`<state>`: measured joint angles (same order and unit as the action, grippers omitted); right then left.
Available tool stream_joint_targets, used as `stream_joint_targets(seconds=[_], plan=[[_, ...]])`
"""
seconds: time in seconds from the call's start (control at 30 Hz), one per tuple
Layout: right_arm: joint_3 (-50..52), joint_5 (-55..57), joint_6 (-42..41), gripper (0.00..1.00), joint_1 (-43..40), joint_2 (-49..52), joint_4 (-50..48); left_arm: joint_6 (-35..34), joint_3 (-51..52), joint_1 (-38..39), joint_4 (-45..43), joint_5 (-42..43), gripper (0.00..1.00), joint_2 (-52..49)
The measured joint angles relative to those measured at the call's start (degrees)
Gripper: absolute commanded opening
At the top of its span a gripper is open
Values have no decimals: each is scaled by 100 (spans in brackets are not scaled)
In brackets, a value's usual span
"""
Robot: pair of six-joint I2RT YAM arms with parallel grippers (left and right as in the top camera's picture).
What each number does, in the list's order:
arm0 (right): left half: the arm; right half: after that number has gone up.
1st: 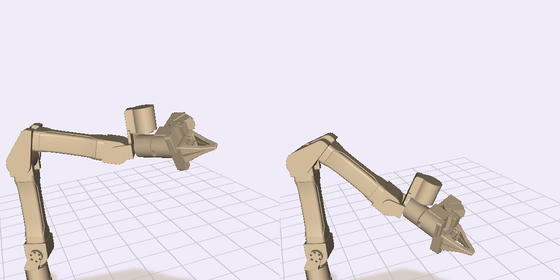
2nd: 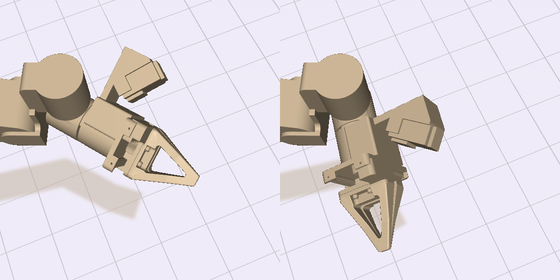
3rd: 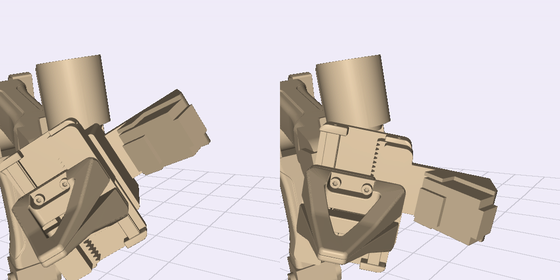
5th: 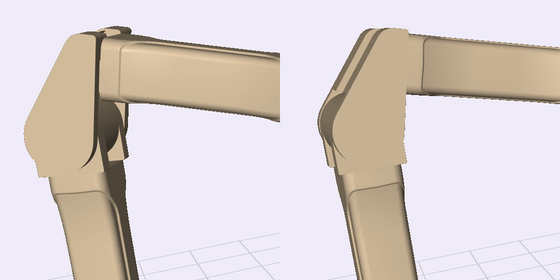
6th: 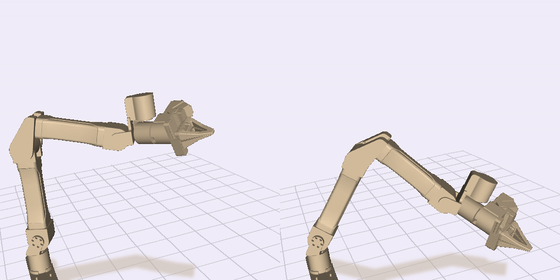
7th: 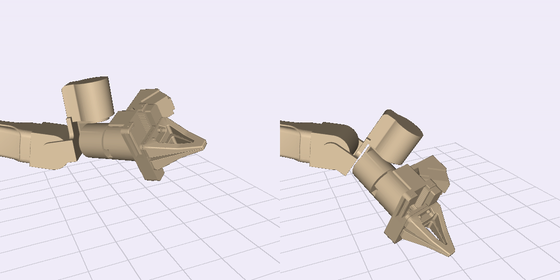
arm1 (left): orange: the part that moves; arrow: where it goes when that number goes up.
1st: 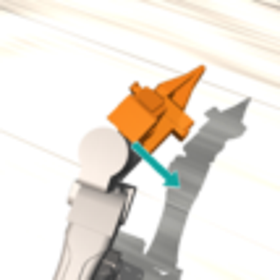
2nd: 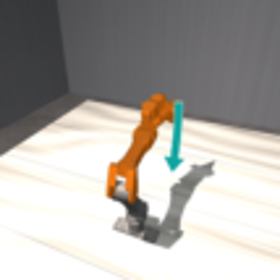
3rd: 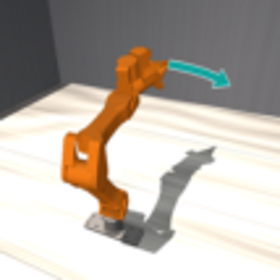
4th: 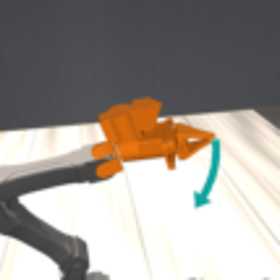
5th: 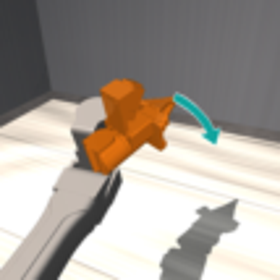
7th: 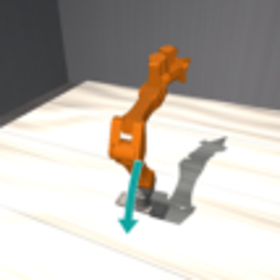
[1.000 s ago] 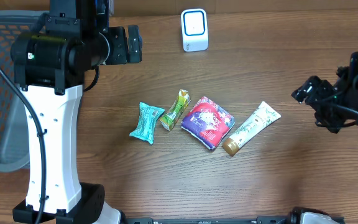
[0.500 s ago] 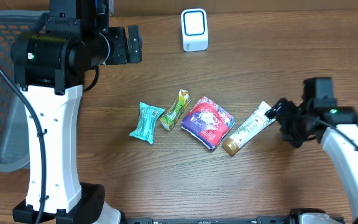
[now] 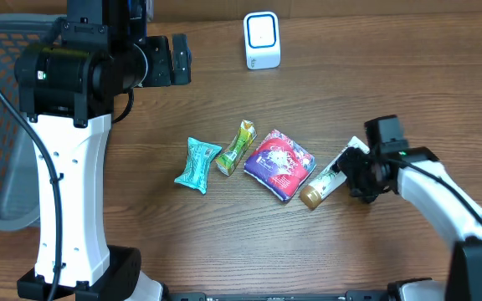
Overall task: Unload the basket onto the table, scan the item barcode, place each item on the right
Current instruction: 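Move the right gripper down to the Pantene tube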
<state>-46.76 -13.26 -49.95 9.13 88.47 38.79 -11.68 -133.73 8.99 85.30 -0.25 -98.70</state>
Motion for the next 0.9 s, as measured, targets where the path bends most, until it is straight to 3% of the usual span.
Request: stream_joint_targets(seconds=[0.33,0.7,0.8,0.87,0.9], plan=[[4,-22,131,46,2,358,-428,0,0,0,0,0,99,0],[-437,378,2752,44,2,358,-426,0,0,0,0,0,100,0],[-780,531,3023,25,2,365,-68,0,0,0,-2,0,99,0],[-1121,599,3018,5,2,376,310,0,0,0,0,0,100,0],[-1333,601,2942,4,0,376,516,0,0,0,0,0,100,0]])
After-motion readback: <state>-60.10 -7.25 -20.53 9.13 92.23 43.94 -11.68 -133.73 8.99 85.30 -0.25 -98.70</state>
